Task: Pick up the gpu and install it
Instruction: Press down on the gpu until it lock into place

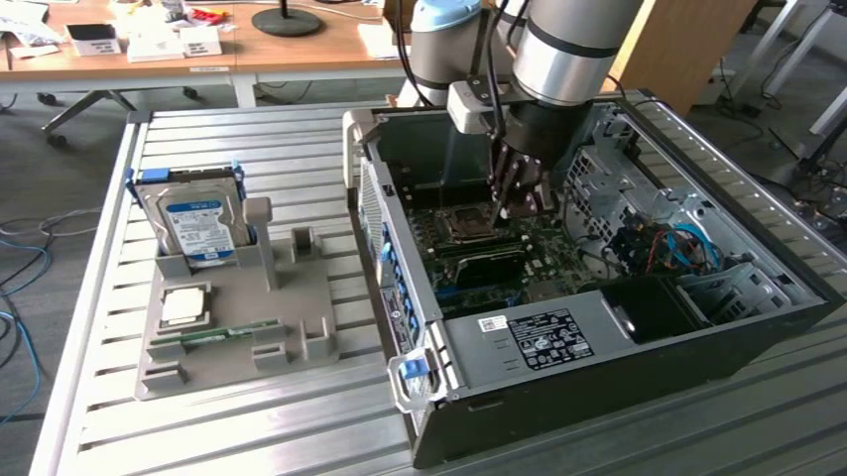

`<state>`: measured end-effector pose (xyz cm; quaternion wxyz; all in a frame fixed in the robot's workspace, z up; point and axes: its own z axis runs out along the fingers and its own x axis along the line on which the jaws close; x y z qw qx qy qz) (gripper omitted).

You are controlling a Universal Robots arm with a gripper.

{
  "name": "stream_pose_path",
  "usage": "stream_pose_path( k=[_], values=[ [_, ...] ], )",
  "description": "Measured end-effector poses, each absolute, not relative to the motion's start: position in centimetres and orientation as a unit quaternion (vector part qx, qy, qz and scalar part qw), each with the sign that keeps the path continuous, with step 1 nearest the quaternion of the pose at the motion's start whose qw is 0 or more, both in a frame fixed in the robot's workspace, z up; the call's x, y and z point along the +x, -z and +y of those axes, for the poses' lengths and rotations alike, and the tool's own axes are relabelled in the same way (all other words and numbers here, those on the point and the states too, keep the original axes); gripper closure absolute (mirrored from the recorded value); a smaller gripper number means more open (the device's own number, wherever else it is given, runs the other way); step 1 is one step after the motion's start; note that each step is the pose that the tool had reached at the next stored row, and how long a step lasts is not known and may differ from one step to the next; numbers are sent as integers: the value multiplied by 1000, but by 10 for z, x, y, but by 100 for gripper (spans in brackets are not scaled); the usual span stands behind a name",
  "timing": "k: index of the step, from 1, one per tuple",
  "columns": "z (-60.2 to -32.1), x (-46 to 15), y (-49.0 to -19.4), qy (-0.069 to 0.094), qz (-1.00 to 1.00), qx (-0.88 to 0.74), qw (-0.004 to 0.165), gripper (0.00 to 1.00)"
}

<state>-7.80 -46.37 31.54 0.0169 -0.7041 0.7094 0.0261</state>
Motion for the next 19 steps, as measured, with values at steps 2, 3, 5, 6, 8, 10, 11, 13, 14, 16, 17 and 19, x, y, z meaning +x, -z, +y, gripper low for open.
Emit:
stream_pose_path(
  k=[2,3,5,6,8,10,11,13,14,16,17,19],
  values=[
    [-464,-78,-315,-26,709,-704,17,89],
    [-464,-78,-315,-26,709,-704,17,89],
    [-464,-78,-315,-26,709,-704,17,89],
    [-464,-78,-315,-26,709,-704,17,89],
    [-464,-78,-315,-26,709,-704,17,89],
    [-464,-78,-315,-26,709,-704,17,89],
    [-464,-78,-315,-26,709,-704,17,89],
    [-464,-78,-312,-26,709,-704,17,89],
    [-464,-78,-310,-26,709,-704,17,89],
    [-464,-78,-306,-26,709,-704,17,89],
    [-464,-78,-304,-26,709,-704,17,89],
    [-464,-78,-301,-26,709,-704,17,89]
  ],
)
